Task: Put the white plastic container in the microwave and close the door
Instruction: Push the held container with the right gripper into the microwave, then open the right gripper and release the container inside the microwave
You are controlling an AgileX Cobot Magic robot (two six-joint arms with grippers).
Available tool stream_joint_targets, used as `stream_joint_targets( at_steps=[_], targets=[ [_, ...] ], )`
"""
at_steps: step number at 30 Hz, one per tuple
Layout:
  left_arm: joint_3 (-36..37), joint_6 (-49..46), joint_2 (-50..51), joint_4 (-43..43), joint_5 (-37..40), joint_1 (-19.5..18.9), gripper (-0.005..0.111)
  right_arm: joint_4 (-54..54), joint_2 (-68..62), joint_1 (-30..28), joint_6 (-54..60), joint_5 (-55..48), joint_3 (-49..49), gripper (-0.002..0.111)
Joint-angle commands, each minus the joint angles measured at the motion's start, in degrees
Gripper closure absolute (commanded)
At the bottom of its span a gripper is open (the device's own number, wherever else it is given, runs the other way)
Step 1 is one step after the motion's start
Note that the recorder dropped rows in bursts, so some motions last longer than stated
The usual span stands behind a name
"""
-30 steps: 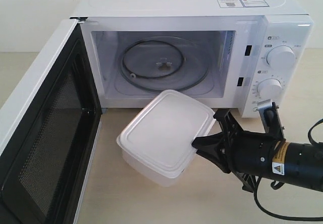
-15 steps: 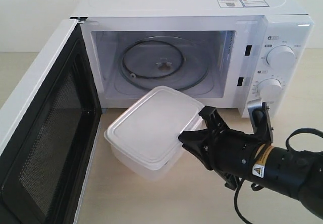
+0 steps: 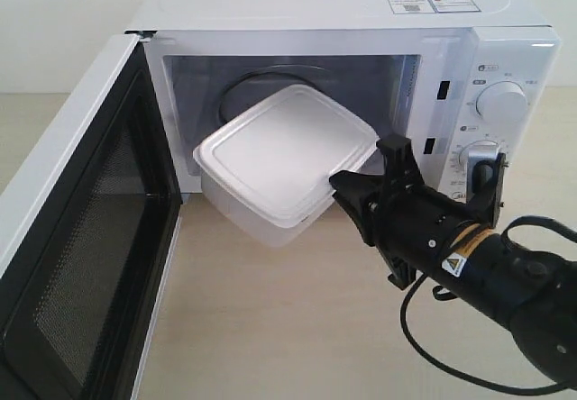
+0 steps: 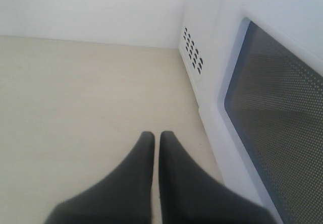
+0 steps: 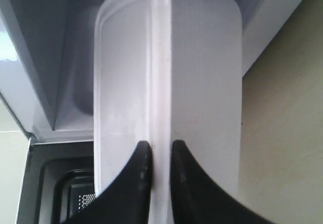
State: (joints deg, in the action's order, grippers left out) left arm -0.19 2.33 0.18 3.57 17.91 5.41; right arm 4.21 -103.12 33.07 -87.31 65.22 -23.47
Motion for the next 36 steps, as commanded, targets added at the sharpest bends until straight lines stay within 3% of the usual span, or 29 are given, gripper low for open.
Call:
stream_joint_targets(
  at_steps=[1,7,11,14,24,36],
  targets=[
    [0.2,-0.2,-0.2,0.0,-0.1,-0.1,0.102,-2.6,0.8,0.1,2.0,-2.3,-4.2,0.109],
    [0.2,-0.2,-0.2,0.0,-0.1,-0.1,0.102,-10.4,0.7,0.7,6.4,-11.9,-11.2,0.109],
    [0.2,-0.2,-0.2,0.0,-0.1,-0.1,0.102,-23.0,0.6,4.8,15.7,-20.6,-17.0,0.109],
    [0.2,-0.2,-0.2,0.0,-0.1,-0.1,0.102,-32.7,0.6,6.9,23.4,-21.0,-20.1,0.109],
    [0.2,-0.2,-0.2,0.0,-0.1,-0.1,0.102,-40.0,0.6,6.9,27.6,-24.0,-22.4,0.109],
    [0.2,-0.2,-0.2,0.0,-0.1,-0.1,0.102,-40.4,-5.9,7.5,26.7,-27.0,-28.3,0.109]
  ],
)
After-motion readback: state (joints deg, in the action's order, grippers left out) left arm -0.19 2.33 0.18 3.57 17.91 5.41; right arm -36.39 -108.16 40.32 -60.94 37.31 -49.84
